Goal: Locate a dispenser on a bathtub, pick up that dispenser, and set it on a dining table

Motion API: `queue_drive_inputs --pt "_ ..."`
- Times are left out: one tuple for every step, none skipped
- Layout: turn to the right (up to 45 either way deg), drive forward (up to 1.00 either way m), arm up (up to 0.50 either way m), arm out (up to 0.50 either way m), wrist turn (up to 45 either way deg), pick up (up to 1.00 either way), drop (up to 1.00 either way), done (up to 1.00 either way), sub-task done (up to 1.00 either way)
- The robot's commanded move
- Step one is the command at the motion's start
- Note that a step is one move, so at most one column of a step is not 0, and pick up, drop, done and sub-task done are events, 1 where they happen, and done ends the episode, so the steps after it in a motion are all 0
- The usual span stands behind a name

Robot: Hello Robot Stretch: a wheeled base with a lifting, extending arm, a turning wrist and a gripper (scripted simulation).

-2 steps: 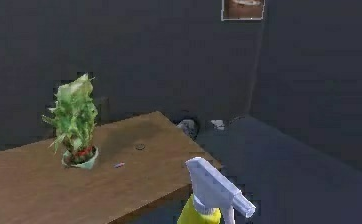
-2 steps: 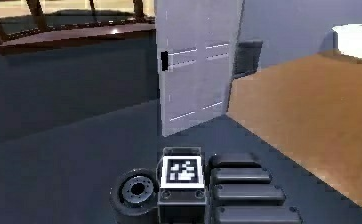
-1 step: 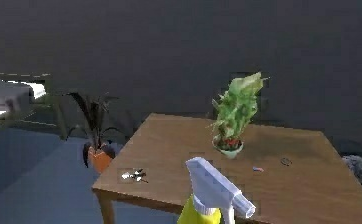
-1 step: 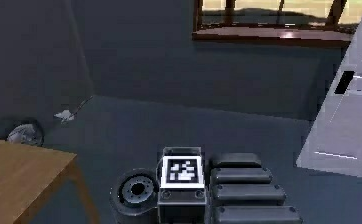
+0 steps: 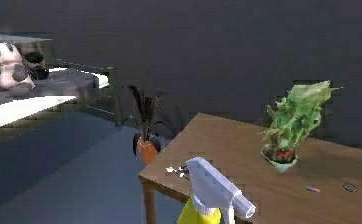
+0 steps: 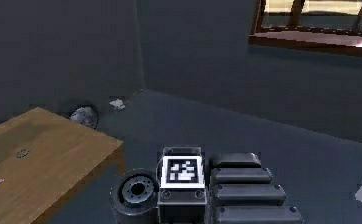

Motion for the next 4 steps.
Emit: queue_drive_inputs --pt "-3.0 0.0 0.0 0.0 0.0 0.0 0.0 0.0 0.0" --pt "0.0 0.25 0.0 0.0 0.0 0.0 0.0 0.0 0.0" --pt "45.0 0.0 0.0 0.0 0.0 0.0 0.0 0.0 0.0" --pt "36.0 0.0 0.0 0.0 0.0 0.0 0.0 0.0 0.0"
